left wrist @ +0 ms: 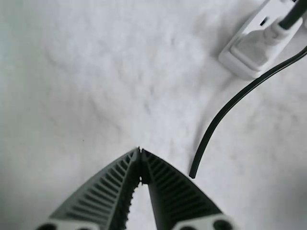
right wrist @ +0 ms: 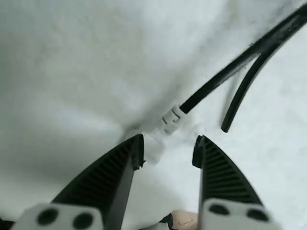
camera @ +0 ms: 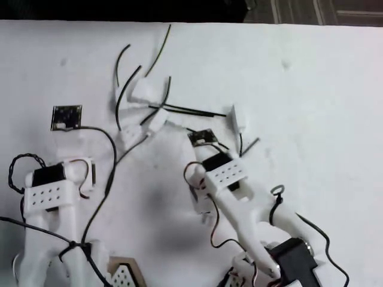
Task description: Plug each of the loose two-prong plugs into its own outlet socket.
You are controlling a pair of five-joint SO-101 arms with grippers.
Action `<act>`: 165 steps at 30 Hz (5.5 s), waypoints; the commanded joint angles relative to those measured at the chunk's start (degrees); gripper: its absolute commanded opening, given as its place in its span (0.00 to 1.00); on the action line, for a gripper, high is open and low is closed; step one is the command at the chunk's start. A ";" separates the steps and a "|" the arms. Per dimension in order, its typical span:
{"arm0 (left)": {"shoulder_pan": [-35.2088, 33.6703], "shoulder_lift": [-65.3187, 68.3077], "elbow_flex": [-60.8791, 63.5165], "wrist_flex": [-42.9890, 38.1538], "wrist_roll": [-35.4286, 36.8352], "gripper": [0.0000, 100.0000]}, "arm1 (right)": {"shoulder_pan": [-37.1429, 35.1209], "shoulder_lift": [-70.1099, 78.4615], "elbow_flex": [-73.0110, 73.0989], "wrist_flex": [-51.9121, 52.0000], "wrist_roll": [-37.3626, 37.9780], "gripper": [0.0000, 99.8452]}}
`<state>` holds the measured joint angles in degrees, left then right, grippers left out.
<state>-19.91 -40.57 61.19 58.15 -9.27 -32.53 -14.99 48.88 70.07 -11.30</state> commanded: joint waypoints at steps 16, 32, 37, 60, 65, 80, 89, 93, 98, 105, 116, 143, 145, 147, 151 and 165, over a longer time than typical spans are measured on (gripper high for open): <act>-0.04 -1.36 -0.18 -0.97 0.26 0.02 | -1.01 14.20 -4.48 -4.44 -0.79 0.15; -0.04 -1.36 -0.09 -0.97 0.26 0.02 | -5.23 14.02 -14.59 6.81 3.25 0.02; -0.04 -1.36 -0.09 -0.97 0.26 0.02 | -4.26 14.02 -21.89 11.30 8.00 0.02; -0.04 -1.54 0.44 -0.70 0.00 0.02 | -2.77 14.73 -18.64 -11.82 31.21 0.02; -0.04 -1.71 0.97 -0.88 -0.18 0.02 | -2.77 14.99 -18.46 -11.21 31.12 0.13; -0.04 -1.71 1.05 -0.88 -0.18 0.02 | -2.77 16.66 -20.92 -1.36 30.59 0.14; -0.04 -1.71 1.14 -0.88 -0.18 0.02 | -2.68 17.01 -25.93 8.40 28.04 0.14; -0.04 -1.71 1.14 -0.88 -0.18 0.02 | -2.86 17.45 -25.14 7.96 27.43 0.14; -0.04 -1.71 1.14 -0.88 -0.18 0.02 | -2.77 23.78 -24.79 4.62 27.43 0.14; -0.04 -1.71 1.14 -0.88 -0.18 0.02 | -3.12 25.63 -25.49 4.18 27.52 0.03; -0.04 -1.71 1.14 -0.88 -0.18 0.02 | -2.77 9.89 -26.29 12.97 27.43 0.02; 19.47 -1.45 -10.29 5.71 -0.18 0.03 | 31.78 -54.46 -6.33 2.42 17.49 0.02; 23.43 -1.27 -13.36 6.42 -0.44 0.03 | 33.98 -57.71 -2.90 -0.75 15.38 0.02; 27.21 -1.19 -15.82 7.56 -2.37 0.08 | 36.00 -60.00 1.58 -4.79 13.36 0.02; 33.36 0.40 -19.60 8.44 -2.02 0.14 | 38.99 -60.70 10.02 -13.14 10.11 0.02; 43.91 45.05 -54.77 11.69 0.97 0.23 | 52.00 -58.59 17.41 -26.07 8.00 0.02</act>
<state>22.37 -2.15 16.09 69.41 -11.03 17.41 -74.59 66.81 46.24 -1.27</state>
